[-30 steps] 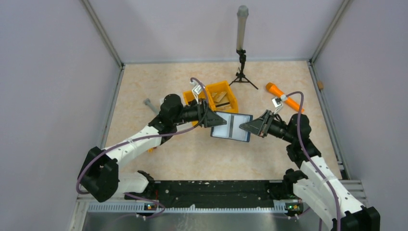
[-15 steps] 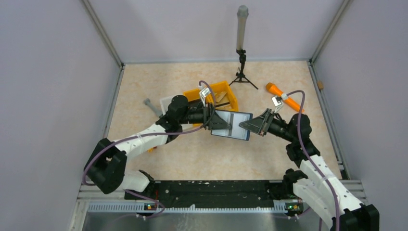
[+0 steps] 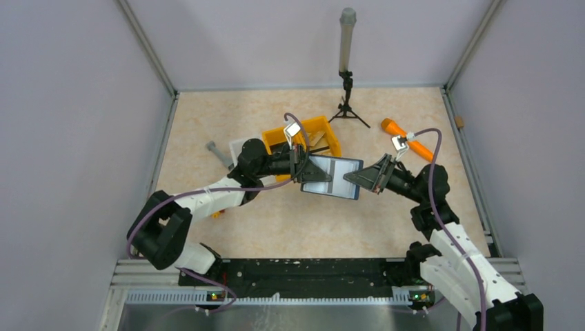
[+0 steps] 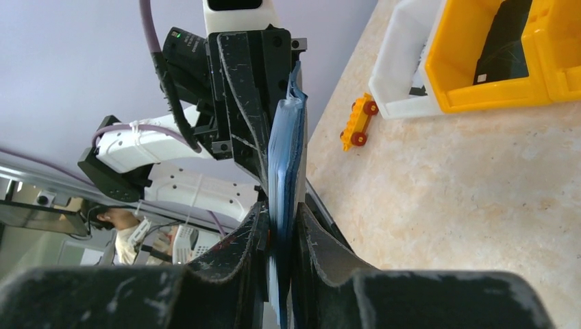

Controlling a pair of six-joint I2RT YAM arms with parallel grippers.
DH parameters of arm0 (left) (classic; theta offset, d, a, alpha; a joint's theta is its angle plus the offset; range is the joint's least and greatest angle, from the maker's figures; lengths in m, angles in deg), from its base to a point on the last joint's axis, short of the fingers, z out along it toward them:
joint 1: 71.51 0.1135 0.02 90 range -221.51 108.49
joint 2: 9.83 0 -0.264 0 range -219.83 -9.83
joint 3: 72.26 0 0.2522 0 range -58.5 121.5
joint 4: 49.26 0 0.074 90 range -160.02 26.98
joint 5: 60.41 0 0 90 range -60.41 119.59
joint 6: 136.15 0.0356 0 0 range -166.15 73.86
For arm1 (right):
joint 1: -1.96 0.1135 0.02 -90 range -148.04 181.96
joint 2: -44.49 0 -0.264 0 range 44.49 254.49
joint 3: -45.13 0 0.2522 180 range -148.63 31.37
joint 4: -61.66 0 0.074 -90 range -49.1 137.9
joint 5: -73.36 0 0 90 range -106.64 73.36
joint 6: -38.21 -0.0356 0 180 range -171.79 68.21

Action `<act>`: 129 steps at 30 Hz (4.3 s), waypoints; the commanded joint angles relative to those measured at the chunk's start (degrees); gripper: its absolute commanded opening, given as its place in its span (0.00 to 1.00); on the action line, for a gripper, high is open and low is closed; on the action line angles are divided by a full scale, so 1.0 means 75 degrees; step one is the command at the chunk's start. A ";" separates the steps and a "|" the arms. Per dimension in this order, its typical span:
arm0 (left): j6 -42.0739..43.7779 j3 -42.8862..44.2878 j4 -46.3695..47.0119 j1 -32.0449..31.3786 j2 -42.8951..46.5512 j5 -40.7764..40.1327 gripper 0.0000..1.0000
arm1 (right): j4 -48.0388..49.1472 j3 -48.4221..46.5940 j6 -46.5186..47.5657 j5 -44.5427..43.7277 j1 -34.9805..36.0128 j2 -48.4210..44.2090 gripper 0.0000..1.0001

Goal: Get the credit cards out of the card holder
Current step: Remove the credit card from the card holder.

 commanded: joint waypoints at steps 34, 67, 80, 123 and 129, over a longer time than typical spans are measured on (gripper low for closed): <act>-0.0803 -0.0668 0.2108 0.0552 0.0361 0.0615 0.00 | 0.1787 0.0165 -0.0678 0.0930 0.0019 0.0452 0.21; -0.0677 -0.0421 0.1862 0.0255 0.0301 0.0442 0.00 | 0.1269 0.0072 -0.0491 0.0905 0.0019 0.0274 0.00; -0.0621 -0.0685 0.1552 0.0813 0.0783 0.0765 0.00 | 0.1066 -0.0117 -0.0258 0.0931 0.0019 0.0349 0.00; 0.0292 -0.0948 -0.0329 0.2624 0.1834 0.1510 0.00 | 0.0406 0.0081 0.0184 0.0585 -0.0094 0.0111 0.00; 0.5916 0.1634 -0.9123 0.2422 0.2672 -0.4070 0.00 | -0.2452 -0.0775 0.2435 -0.0576 -0.0092 -0.0168 0.00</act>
